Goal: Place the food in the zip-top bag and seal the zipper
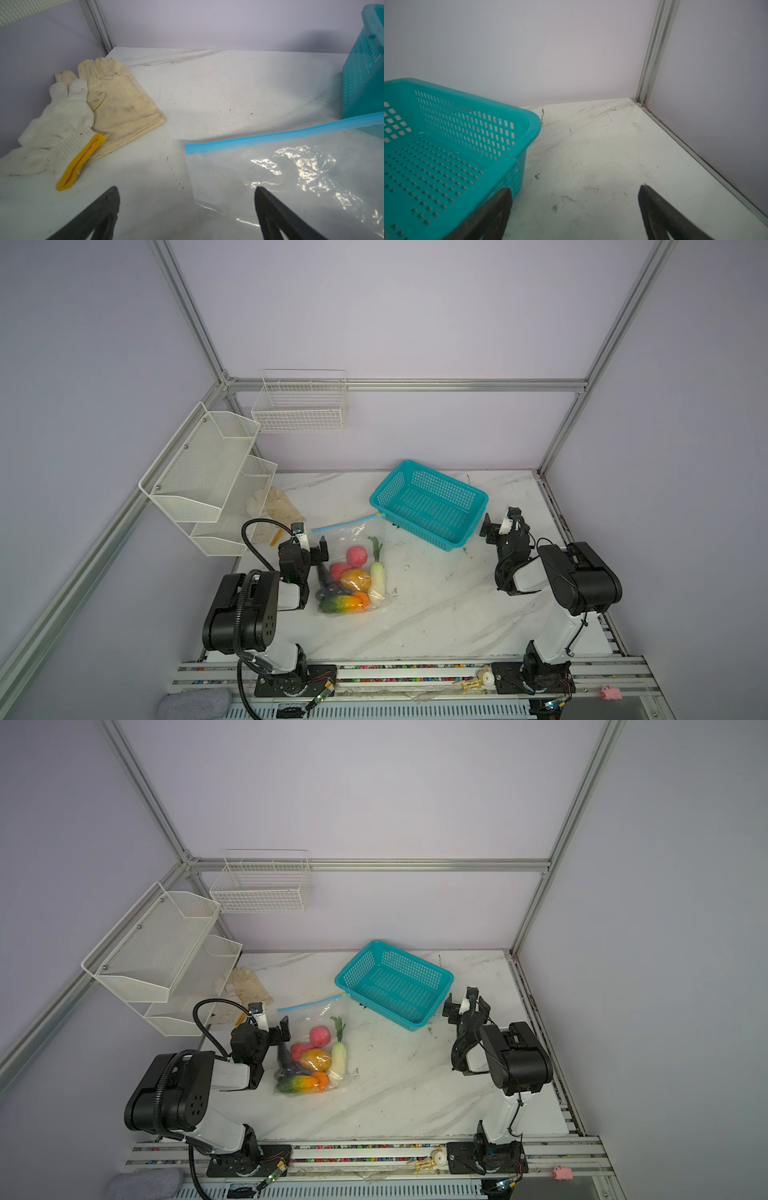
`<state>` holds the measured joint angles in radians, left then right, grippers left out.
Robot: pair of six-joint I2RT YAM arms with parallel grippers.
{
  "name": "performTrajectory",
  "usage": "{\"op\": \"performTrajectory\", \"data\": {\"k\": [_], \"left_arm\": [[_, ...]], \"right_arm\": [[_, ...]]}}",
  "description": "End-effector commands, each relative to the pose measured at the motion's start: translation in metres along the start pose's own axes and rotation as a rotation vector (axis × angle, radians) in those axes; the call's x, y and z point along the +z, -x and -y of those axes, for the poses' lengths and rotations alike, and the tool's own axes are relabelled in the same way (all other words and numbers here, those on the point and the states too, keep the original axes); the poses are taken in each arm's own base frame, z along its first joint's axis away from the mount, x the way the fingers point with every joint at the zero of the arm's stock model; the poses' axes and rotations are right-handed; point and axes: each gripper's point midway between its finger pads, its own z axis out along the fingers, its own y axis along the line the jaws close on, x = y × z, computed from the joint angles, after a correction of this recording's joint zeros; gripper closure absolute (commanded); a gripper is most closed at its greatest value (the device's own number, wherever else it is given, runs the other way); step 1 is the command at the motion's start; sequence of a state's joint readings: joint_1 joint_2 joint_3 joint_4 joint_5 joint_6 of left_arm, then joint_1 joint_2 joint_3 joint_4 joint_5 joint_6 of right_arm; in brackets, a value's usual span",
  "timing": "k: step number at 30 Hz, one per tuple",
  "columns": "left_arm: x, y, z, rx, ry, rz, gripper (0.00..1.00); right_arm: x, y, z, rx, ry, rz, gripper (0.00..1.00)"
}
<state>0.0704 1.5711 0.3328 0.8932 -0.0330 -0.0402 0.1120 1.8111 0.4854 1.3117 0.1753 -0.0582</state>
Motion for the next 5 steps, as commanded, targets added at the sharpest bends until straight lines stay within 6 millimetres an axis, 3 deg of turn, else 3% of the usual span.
{"op": "performTrajectory", "data": {"k": [1, 5], "left_arm": [[0.0074, 0.0328, 0.0026, 0.017, -0.007, 0.085, 0.00], [0.0062, 0.0328, 0.0022, 0.015, -0.007, 0.087, 0.00]], "right_arm": [[0.0019, 0.0065, -0.0075, 0.007, 0.054, 0.006, 0.03], [-0.0019, 0.0097, -0.0045, -0.004, 0.046, 0.021, 0.03]]}}
